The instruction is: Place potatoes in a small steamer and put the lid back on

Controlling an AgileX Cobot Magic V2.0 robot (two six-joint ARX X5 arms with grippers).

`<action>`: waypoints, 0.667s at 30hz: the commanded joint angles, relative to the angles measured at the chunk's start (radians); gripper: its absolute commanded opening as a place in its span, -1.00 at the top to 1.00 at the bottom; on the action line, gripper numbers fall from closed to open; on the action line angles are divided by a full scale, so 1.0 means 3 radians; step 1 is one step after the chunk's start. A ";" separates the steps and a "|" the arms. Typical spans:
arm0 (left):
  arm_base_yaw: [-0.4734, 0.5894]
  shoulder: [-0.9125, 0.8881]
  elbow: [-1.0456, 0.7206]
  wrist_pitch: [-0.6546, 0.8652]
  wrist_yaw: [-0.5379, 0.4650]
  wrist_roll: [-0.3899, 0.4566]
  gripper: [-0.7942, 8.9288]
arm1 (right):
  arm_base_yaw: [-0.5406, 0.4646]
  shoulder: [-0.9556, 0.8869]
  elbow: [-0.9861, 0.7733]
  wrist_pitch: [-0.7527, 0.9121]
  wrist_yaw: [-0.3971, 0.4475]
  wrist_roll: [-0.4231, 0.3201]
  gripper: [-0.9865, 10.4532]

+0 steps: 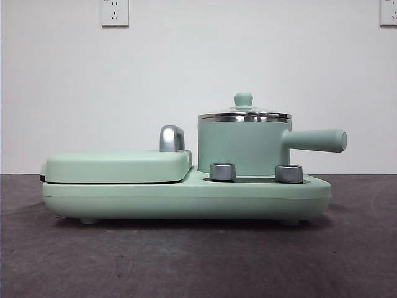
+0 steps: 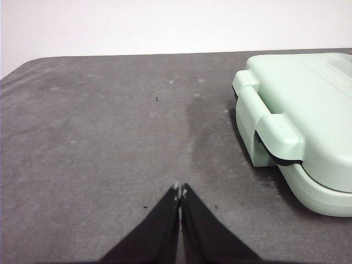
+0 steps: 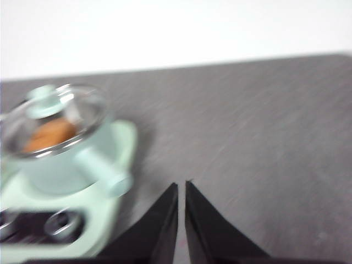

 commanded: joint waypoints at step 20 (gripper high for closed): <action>0.0000 -0.0004 -0.0028 0.0020 -0.0008 -0.0009 0.82 | -0.0234 -0.1147 -0.2052 0.1438 0.0076 -0.0225 0.79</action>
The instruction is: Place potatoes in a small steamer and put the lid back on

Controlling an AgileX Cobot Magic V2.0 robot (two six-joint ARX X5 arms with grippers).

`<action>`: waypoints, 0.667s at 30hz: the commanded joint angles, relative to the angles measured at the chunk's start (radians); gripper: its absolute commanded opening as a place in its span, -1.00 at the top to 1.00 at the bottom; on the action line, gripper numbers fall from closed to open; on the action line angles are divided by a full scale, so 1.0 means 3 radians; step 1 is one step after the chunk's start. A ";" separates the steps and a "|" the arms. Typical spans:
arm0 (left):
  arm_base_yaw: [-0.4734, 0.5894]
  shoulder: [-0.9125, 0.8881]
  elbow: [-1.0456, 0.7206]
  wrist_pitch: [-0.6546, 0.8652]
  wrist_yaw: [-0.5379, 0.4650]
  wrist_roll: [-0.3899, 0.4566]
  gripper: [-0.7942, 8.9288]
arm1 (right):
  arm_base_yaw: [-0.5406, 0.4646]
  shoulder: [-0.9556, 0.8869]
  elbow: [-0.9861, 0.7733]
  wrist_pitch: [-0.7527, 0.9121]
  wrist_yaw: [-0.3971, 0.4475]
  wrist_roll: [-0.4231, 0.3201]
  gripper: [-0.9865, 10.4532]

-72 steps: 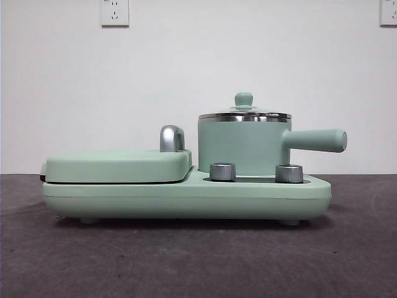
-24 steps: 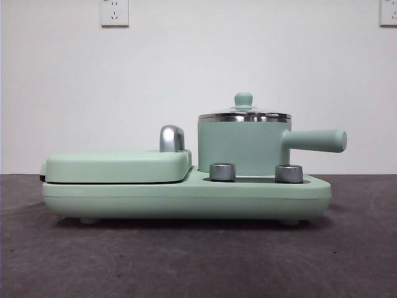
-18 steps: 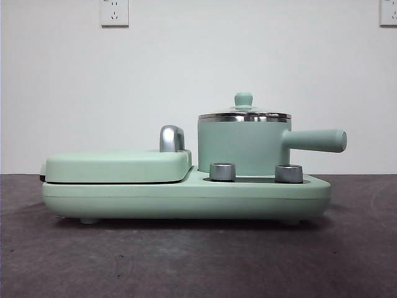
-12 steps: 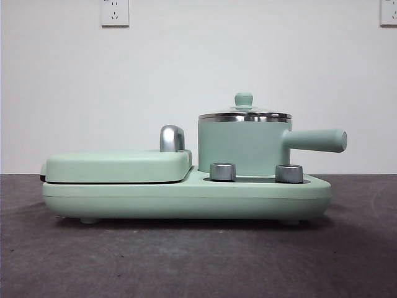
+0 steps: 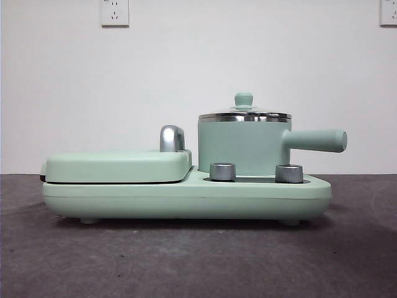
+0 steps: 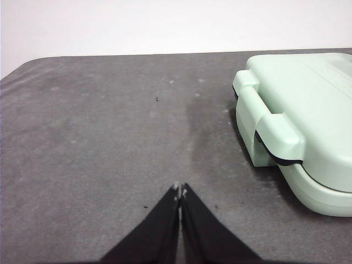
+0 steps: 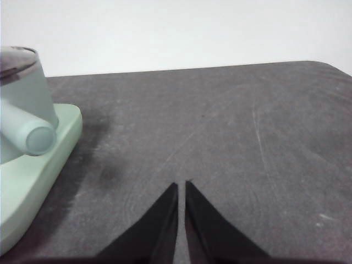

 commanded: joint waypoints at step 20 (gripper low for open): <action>0.0000 -0.0004 -0.0028 0.0019 -0.0008 -0.0009 0.82 | -0.0004 -0.0065 -0.0017 -0.0289 -0.0103 -0.0298 0.79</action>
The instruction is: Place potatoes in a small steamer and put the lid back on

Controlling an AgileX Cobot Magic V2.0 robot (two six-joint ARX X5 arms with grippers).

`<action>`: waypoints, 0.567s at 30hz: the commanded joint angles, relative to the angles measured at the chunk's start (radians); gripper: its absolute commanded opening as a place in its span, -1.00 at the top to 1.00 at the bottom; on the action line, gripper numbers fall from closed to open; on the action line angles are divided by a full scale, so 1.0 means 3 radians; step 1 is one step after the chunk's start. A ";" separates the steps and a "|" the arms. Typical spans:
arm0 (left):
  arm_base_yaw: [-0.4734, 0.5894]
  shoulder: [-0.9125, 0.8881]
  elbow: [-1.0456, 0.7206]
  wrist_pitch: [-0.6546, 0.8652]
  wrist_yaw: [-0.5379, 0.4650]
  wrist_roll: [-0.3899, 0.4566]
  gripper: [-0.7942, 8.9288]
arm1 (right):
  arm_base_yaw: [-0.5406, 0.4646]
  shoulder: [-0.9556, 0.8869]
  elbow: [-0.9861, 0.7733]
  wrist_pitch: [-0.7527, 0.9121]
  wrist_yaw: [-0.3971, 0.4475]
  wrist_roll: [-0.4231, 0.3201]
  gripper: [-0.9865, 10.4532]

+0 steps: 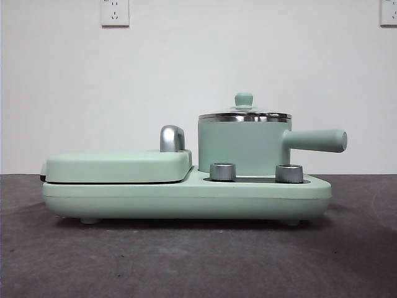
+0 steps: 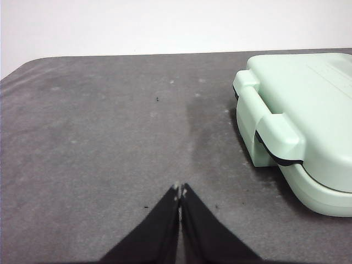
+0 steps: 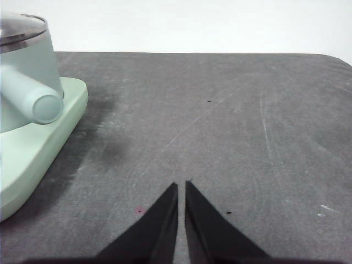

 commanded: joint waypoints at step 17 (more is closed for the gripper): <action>0.0000 -0.0004 -0.0028 0.0018 -0.0008 -0.0008 0.82 | -0.0004 0.0000 -0.0017 -0.0008 0.0009 -0.0295 0.79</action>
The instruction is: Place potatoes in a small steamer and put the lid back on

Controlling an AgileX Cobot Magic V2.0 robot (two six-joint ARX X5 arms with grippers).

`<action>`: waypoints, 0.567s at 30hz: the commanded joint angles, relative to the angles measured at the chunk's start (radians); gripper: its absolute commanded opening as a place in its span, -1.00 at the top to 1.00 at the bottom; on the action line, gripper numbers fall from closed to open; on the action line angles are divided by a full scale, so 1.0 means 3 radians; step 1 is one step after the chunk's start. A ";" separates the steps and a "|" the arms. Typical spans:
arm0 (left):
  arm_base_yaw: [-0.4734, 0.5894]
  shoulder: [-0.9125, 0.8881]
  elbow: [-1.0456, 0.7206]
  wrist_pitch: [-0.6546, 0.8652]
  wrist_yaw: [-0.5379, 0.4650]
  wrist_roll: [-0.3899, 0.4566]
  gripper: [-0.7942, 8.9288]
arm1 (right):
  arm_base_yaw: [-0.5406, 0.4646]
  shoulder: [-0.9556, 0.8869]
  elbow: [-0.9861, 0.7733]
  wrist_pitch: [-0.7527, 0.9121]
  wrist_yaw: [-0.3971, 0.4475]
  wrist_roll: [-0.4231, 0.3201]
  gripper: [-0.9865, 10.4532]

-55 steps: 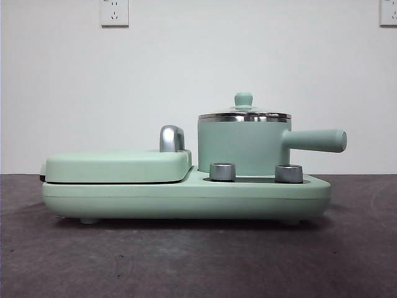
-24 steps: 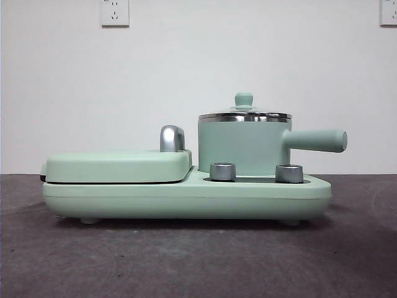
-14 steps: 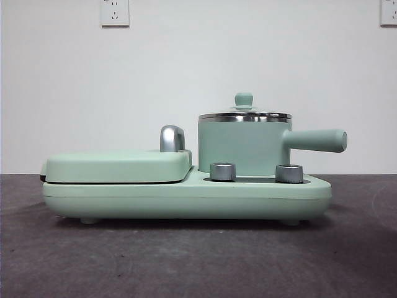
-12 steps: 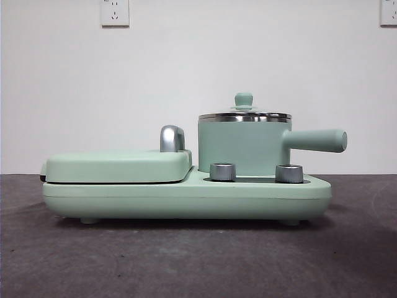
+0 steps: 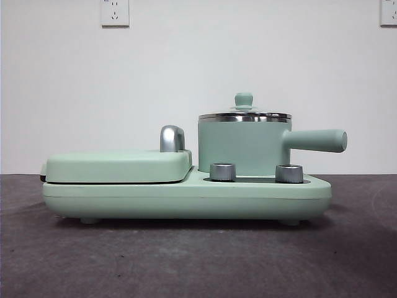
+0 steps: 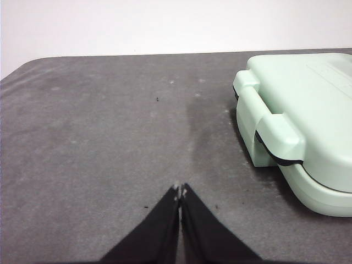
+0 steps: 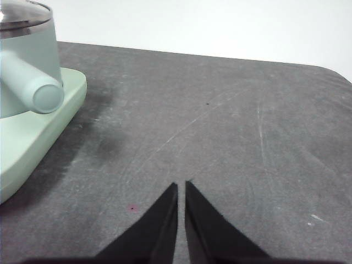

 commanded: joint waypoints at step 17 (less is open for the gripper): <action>0.0000 -0.0004 -0.0028 0.0018 -0.0008 -0.0009 0.82 | 0.0001 0.0000 -0.0017 0.0041 0.0008 -0.0027 0.79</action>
